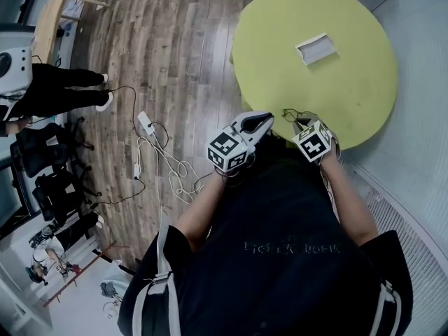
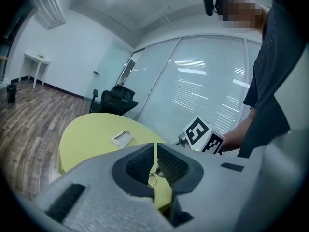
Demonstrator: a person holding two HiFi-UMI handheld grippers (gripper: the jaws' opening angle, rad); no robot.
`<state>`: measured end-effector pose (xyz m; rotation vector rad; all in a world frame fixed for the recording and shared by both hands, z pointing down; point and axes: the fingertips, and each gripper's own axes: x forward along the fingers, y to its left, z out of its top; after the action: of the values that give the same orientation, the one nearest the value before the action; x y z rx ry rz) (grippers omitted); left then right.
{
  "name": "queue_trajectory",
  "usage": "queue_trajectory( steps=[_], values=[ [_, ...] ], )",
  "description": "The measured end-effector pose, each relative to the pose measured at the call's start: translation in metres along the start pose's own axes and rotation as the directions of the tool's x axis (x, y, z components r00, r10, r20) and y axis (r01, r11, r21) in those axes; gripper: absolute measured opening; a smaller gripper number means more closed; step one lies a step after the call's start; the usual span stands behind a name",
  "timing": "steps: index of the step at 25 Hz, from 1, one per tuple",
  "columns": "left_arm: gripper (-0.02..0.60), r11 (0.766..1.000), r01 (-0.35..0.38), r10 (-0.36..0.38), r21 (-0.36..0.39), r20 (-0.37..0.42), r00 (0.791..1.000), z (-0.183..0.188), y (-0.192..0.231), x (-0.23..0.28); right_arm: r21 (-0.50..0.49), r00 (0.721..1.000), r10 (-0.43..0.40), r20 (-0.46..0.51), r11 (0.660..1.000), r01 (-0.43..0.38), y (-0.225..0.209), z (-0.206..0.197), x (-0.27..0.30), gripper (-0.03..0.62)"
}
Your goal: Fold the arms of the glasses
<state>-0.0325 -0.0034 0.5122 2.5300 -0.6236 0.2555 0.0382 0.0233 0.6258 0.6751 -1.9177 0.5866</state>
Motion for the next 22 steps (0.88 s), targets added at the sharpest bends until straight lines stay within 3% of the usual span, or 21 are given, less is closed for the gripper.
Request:
queue_trajectory(
  steps=[22],
  values=[
    [0.035,1.000,0.004,-0.004,0.018,-0.048,0.999,-0.009,-0.004,0.006,0.084,0.998,-0.041,-0.057,0.995,0.045,-0.033,-0.053,0.020,0.043]
  ],
)
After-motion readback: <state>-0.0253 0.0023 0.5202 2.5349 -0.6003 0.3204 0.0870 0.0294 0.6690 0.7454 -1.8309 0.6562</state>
